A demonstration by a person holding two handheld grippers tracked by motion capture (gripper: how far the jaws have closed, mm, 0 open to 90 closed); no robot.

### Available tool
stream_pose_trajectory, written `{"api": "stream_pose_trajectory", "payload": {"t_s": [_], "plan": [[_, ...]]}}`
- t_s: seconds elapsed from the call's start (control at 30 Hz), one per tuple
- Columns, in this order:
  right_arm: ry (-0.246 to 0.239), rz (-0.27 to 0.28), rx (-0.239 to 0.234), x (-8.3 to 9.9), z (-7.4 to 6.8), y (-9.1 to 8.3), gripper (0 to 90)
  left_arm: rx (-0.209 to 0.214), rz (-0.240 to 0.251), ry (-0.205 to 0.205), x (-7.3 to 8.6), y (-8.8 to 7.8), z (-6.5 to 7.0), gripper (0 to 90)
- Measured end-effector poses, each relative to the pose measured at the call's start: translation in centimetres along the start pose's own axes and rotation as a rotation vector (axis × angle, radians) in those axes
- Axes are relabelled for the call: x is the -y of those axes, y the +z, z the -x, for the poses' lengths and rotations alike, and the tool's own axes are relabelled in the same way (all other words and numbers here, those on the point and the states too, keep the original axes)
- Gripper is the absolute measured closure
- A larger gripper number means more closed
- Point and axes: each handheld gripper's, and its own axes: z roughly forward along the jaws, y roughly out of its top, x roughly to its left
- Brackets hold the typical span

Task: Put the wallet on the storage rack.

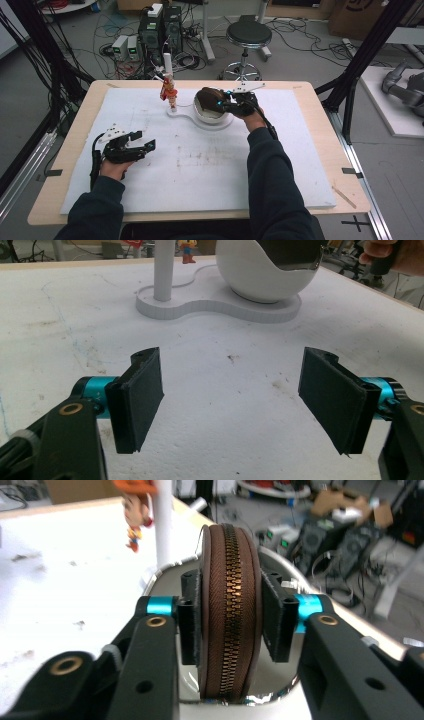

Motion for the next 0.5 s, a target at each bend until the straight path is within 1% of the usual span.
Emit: {"api": "stream_pose_trajectory", "payload": {"t_s": [0.03,0.07,0.1,0.13,0.17,0.2,0.23,0.27,0.3,0.33,0.37,0.4,0.43,0.47,0.5], "plan": [[0.019,0.002,0.010,0.1,0.1,0.0,59.6,-0.002,0.002,-0.002,0.0,0.0,0.0,25.7],[0.050,0.008,0.020,0.1,0.1,-0.1,54.6,0.000,0.001,-0.001,0.0,0.0,0.0,25.7],[0.077,0.018,0.023,0.1,0.3,-0.3,53.6,0.000,0.000,0.000,0.0,0.0,0.0,25.7],[0.091,0.024,0.022,0.1,0.4,-0.5,53.7,-0.001,0.002,0.000,0.0,0.0,0.0,25.7],[0.091,0.028,0.024,0.0,0.4,-0.8,55.7,-0.001,0.000,0.002,0.0,0.0,0.0,25.7],[0.091,0.026,0.021,0.0,0.4,-1.1,61.1,-0.002,-0.002,0.002,0.0,0.0,0.1,25.7],[0.073,0.023,0.006,-0.2,0.4,-1.4,68.8,-0.002,-0.002,0.000,0.0,0.0,0.1,25.7],[0.058,0.019,-0.004,-0.3,0.3,-1.7,73.6,-0.002,-0.002,0.000,0.0,0.0,0.1,25.7],[0.056,0.004,-0.009,-0.4,0.1,-1.8,79.1,0.000,-0.002,0.001,0.0,0.0,0.1,25.7],[0.046,-0.012,-0.015,-0.4,-0.1,-1.9,81.8,-0.002,-0.003,0.001,0.0,0.0,0.1,25.7],[0.018,-0.060,-0.003,-0.4,-0.5,-1.5,82.3,-0.001,-0.003,0.001,0.0,0.0,0.1,25.7],[0.018,-0.060,-0.003,-0.4,-0.5,-1.5,82.3,-0.002,-0.002,0.001,0.0,0.0,0.1,25.7],[0.041,-0.071,0.019,-0.3,-0.4,-1.4,81.0,-0.003,-0.002,0.000,0.0,0.0,0.1,25.7],[0.041,-0.071,0.019,-0.3,-0.4,-1.4,81.0,-0.004,-0.002,-0.001,0.0,0.0,0.1,25.7],[0.063,-0.071,0.035,-0.4,-0.3,-1.7,76.1,-0.003,-0.004,0.000,0.0,0.0,0.1,25.7]]}}
